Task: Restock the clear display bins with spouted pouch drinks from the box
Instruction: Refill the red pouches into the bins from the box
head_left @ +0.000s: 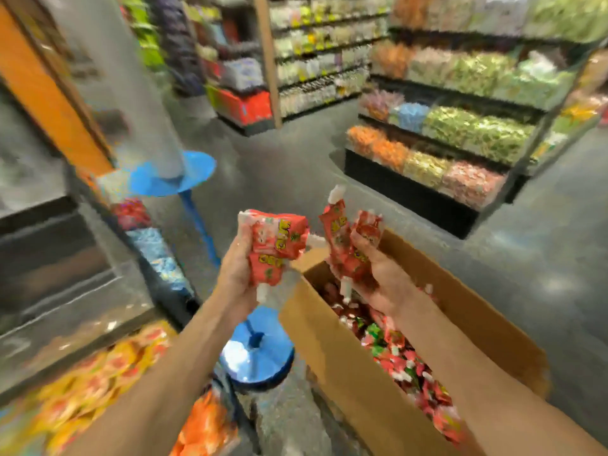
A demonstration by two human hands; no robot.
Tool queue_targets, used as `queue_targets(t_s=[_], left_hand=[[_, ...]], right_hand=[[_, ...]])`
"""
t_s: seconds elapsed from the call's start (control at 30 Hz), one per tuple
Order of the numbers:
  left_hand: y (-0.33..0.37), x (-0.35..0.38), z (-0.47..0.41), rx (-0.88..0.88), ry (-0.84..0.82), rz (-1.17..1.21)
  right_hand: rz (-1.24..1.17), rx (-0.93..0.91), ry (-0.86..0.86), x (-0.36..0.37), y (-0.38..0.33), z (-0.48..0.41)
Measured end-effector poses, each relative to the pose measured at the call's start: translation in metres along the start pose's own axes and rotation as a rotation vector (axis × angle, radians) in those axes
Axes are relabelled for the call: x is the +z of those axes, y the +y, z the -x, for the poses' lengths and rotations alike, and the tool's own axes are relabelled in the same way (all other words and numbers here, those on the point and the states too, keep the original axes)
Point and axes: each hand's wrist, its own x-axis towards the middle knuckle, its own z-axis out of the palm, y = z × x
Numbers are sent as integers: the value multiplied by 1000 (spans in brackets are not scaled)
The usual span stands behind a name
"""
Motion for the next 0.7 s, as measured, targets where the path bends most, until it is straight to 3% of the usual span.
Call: queue_targets(t_s=[0.2, 0.37, 0.47, 0.7], left_hand=[[96, -72, 117, 229, 250, -49], [168, -143, 220, 430, 513, -32], [201, -191, 279, 477, 623, -7], [279, -302, 399, 598, 716, -53]], right_hand=[[167, 82, -506, 156, 60, 47], [231, 316, -612, 272, 151, 86], [293, 366, -726, 331, 219, 119], [361, 425, -835, 470, 348, 195]])
